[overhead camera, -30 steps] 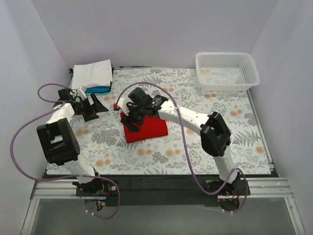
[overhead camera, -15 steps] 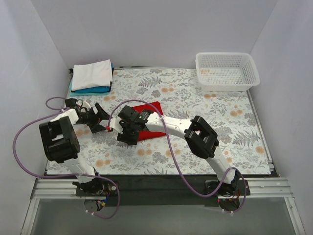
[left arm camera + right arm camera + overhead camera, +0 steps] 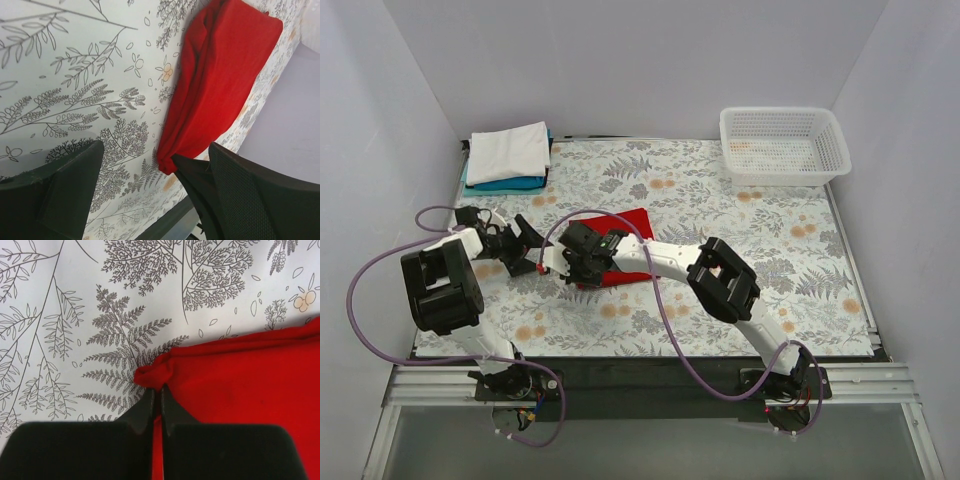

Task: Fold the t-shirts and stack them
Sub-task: Neatly place the folded tshirt to the corner

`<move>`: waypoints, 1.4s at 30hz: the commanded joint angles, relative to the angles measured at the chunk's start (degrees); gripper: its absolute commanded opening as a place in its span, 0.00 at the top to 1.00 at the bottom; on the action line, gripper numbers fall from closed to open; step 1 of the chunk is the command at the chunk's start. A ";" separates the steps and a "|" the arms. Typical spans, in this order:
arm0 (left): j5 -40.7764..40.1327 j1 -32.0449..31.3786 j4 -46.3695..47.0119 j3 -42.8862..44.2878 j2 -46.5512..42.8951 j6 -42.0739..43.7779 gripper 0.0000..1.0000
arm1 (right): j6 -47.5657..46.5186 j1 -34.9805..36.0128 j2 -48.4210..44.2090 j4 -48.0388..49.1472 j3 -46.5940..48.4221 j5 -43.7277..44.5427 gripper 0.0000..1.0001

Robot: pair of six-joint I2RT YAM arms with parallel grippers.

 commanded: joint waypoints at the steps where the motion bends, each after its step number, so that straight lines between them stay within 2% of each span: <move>1: 2.45 0.04 2.08 -3.54 -3.75 -1.67 0.15 | -0.37 -0.71 0.56 0.32 -1.90 0.44 0.99; 8: 7.56 -0.57 9.28 -7.68 -5.69 -11.15 0.14 | 1.91 -6.24 -3.76 0.50 2.57 -9.48 0.99; 11: 5.82 -2.85 12.10 -7.87 -5.17 -16.17 0.14 | 2.45 -7.12 -4.64 0.50 4.51 -10.90 0.99; 16: 5.81 -4.35 20.97 -10.85 -5.33 -26.08 0.14 | 2.10 -7.65 -5.43 0.50 5.31 -10.81 0.99; 19: 4.49 -7.24 30.17 -12.43 -5.17 -31.71 0.13 | 2.10 -7.65 -5.43 0.41 5.66 -10.99 0.99; 26: -0.96 -15.15 36.54 -11.21 -1.57 -39.02 0.13 | 2.80 -7.65 -5.43 -0.21 7.59 -11.51 0.99; 31: -3.68 -16.74 37.51 -10.68 2.65 -41.93 0.13 | 3.15 -7.65 -4.82 -0.29 8.65 -10.81 0.99; 32: -3.95 -16.74 37.34 -9.46 3.70 -41.58 0.32 | 3.41 -7.65 -4.82 -0.29 8.56 -10.90 0.99; 33: -4.21 -16.74 36.99 -8.66 5.37 -40.53 0.48 | 3.59 -7.65 -4.82 -0.21 8.65 -11.08 0.99; 35: -4.39 -16.83 35.67 -5.78 7.13 -40.17 0.92 | 4.03 -7.65 -4.64 -0.12 9.00 -10.64 0.99; 38: -5.26 -17.18 33.03 -2.43 10.21 -39.30 0.93 | 4.73 -7.65 -3.76 -0.03 9.96 -10.29 0.99; 40: -5.88 -17.27 32.07 1.26 12.14 -38.68 0.80 | 5.52 -7.65 -3.06 0.23 11.10 -10.46 0.99; 41: -5.89 -17.27 31.97 1.28 12.76 -38.68 0.80 | 5.52 -7.74 -2.80 0.15 11.11 -10.55 0.99; 42: -6.32 -17.36 31.97 2.49 13.20 -38.59 0.74 | 5.78 -7.65 -2.45 0.23 11.55 -10.64 0.99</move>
